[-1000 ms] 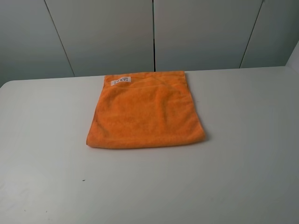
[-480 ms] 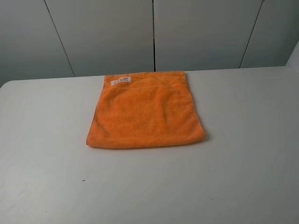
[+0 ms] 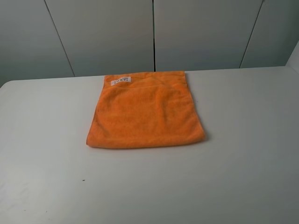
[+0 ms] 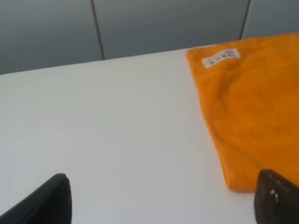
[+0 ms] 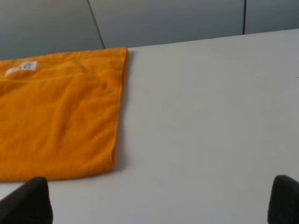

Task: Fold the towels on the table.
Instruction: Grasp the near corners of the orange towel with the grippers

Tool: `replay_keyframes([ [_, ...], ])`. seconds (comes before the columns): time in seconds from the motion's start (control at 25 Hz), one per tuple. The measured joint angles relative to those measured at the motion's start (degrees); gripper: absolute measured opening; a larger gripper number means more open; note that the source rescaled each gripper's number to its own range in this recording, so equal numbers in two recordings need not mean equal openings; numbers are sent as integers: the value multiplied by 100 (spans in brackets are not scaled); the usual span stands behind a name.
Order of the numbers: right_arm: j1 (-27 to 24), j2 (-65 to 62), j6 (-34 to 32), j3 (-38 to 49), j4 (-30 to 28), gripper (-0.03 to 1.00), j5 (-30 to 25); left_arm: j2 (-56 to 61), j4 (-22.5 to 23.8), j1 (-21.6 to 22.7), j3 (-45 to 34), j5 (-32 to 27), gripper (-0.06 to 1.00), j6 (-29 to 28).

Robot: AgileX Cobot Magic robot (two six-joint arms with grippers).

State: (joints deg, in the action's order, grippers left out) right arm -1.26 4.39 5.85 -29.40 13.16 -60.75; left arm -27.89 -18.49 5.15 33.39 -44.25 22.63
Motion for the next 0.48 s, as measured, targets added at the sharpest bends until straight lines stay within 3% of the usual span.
replay_keyframes([
  [0.16,264,1070,1411,-107,353,100,268,-1514,-920,0,13,316,100,1546],
  [0.24,376,1805,1968,-201,420,100,480,-2287,-1159,0,93,464,100,2213],
  [0.48,781,4362,3456,-807,543,100,749,-4195,-1401,-50,739,547,100,3250],
])
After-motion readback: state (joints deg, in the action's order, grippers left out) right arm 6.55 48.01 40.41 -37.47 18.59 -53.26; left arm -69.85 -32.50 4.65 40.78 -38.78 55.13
